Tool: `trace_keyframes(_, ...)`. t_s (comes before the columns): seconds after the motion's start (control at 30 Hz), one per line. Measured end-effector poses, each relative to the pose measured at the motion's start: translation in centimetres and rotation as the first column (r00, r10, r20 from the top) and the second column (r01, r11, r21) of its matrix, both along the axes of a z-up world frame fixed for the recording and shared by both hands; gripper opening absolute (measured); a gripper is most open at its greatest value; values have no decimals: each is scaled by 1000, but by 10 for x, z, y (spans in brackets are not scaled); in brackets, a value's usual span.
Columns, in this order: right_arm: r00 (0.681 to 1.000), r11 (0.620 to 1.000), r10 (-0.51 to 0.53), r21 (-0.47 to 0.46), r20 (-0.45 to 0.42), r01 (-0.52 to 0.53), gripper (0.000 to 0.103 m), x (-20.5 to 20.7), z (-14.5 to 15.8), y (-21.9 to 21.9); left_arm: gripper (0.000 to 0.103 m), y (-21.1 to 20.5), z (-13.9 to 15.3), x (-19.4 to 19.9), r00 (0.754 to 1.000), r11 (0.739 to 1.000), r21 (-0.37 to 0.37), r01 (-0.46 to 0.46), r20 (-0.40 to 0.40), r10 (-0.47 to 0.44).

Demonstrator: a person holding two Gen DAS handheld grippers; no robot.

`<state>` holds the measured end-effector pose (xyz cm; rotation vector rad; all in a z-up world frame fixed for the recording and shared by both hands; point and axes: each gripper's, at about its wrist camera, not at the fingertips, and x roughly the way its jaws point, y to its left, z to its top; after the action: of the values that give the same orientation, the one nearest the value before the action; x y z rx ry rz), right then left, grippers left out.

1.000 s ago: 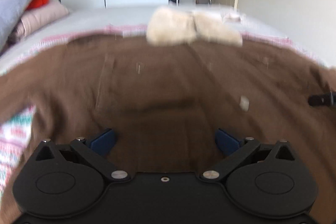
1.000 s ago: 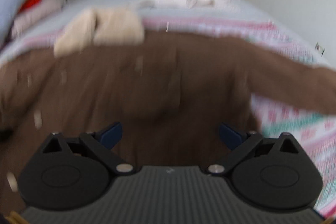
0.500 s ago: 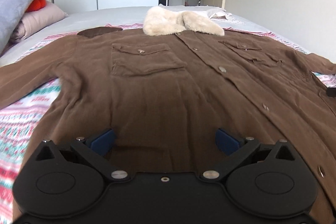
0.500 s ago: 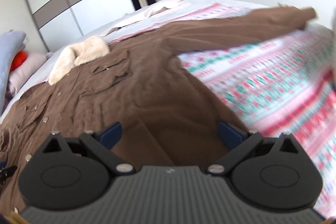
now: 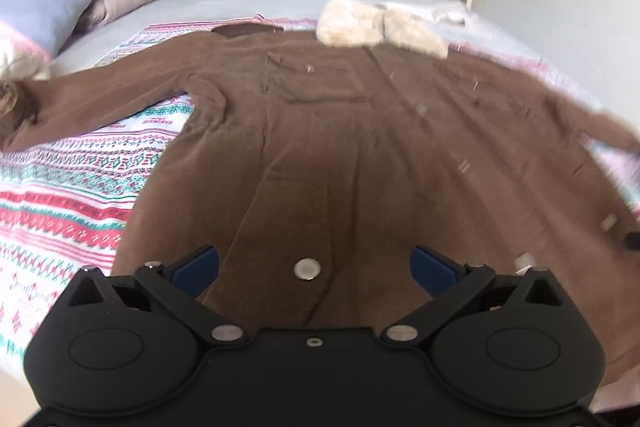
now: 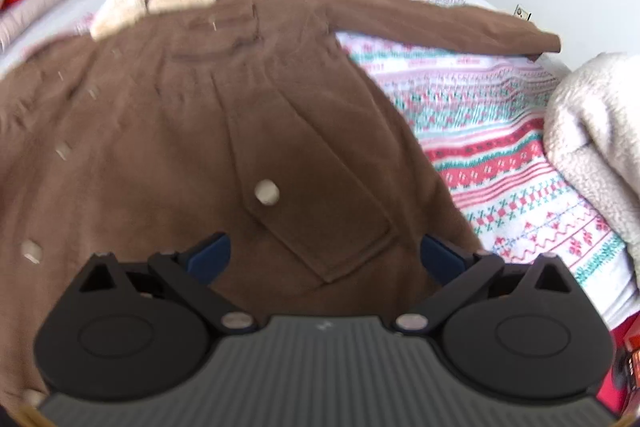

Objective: Fold large clothes

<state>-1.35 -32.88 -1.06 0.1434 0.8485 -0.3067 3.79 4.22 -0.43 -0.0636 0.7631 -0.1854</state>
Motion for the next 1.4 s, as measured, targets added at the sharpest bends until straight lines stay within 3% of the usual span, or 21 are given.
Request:
trace_keyframes(0.1, 998, 999, -6, 49, 64, 3, 102, 1, 32, 4, 103, 3, 36, -7, 1000, 999, -42, 18, 23, -17)
trace_keyframes(0.23, 990, 995, -3, 97, 140, -11, 102, 13, 74, 10, 103, 0, 86, 0, 996, 1000, -7, 30, 87, -29)
trace_keyframes(0.33, 989, 992, 17, 124, 149, -36, 102, 35, 98, 13, 103, -4, 119, 23, 994, 1000, 13, 21, 103, -23)
trace_keyframes(0.5, 986, 990, 74, 108, 151, -91, 102, 89, 124, 13, 103, -18, 157, 84, 989, 998, 54, 9, 145, -17)
trace_keyframes(0.7, 980, 985, 144, 77, 135, -155, 102, 179, 140, 1, 103, -54, 171, 179, 977, 979, 204, 13, 208, -57)
trace_keyframes(0.87, 988, 991, 117, 56, 100, -123, 102, 266, 133, -16, 103, -81, 157, 267, 975, 953, 304, 22, 204, -88)
trace_keyframes(1.07, 969, 978, 197, 38, 146, -205, 102, 361, 99, -13, 103, -109, 101, 369, 966, 944, 324, 67, 217, -143)
trace_keyframes(1.17, 945, 970, 227, 35, 235, -242, 102, 397, 70, -3, 102, -118, 58, 417, 965, 956, 288, 49, 232, -119)
trace_keyframes(1.3, 894, 947, 295, 22, 338, -320, 102, 432, 34, 11, 101, -126, 8, 462, 969, 982, 182, 42, 233, -84)
trace_keyframes(1.4, 849, 918, 390, -75, 358, -390, 102, 452, 13, 25, 95, -130, -19, 483, 964, 991, 116, 62, 252, -89)
